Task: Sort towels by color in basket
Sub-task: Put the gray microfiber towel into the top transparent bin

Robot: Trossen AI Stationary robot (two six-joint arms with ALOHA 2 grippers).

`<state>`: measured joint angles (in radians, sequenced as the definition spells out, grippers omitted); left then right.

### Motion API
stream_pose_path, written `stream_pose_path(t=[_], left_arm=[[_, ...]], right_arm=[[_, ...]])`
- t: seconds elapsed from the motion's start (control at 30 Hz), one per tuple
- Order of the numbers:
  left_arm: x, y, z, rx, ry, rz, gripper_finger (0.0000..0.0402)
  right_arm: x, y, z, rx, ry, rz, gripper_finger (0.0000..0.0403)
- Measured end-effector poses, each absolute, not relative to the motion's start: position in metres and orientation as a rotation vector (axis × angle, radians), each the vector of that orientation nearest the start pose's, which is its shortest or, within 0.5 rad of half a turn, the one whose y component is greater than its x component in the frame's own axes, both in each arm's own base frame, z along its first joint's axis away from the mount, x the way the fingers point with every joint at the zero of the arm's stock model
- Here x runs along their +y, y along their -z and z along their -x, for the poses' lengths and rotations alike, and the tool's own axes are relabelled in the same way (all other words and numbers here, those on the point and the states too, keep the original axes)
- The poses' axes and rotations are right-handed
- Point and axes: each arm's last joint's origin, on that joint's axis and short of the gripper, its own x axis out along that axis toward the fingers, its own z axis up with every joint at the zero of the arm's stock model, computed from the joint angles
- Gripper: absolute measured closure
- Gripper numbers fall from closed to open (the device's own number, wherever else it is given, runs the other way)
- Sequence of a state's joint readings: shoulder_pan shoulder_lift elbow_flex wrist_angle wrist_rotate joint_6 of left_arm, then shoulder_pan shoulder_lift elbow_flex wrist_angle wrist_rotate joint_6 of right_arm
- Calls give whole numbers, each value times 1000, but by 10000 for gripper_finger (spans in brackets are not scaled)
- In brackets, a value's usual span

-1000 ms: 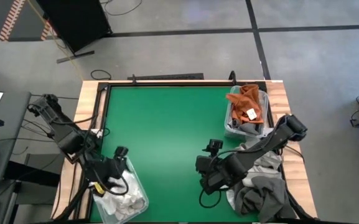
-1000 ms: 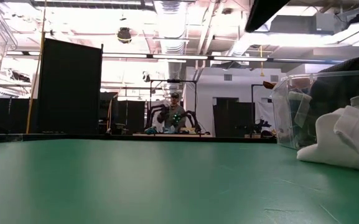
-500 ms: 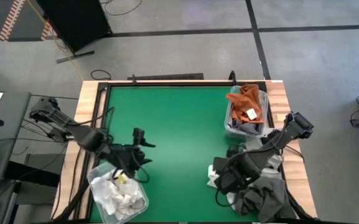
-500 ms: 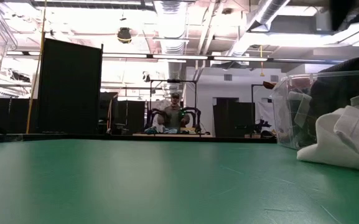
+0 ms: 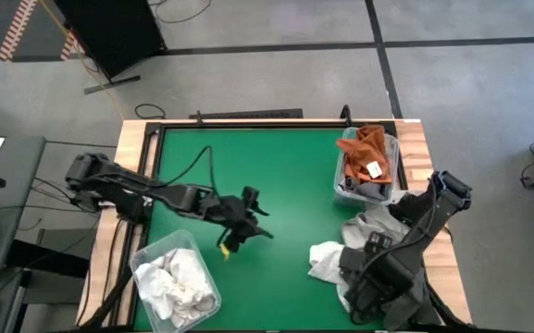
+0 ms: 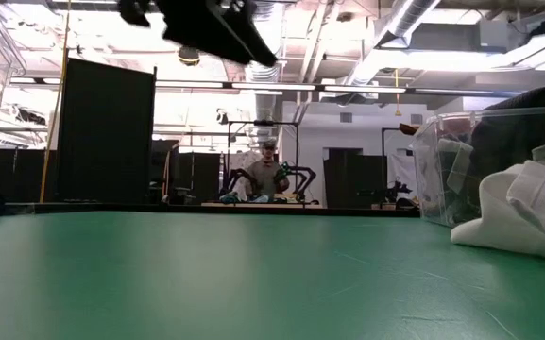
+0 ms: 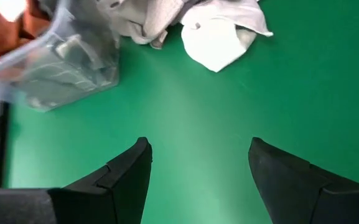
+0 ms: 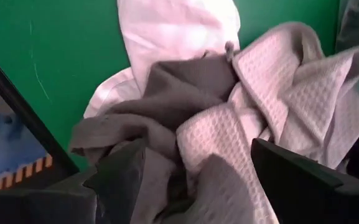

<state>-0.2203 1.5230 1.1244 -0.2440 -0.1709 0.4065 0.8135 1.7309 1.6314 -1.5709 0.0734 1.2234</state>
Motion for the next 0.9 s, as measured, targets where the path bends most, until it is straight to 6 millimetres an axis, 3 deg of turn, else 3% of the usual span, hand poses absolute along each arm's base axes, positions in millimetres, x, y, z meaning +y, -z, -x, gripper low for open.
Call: stream_pose_path(t=[0.4, 0.67, 0.9], left_arm=[[-49, -209, -375, 613, 247, -444, 148], [-53, -190, -387, 586, 308, -410, 148], [-54, -182, -391, 585, 322, -388, 148]], right_arm=[[248, -299, -171, 1602, 500, -341, 76], [261, -270, -137, 1769, 622, -346, 76], [278, -240, -132, 1754, 535, -501, 76]])
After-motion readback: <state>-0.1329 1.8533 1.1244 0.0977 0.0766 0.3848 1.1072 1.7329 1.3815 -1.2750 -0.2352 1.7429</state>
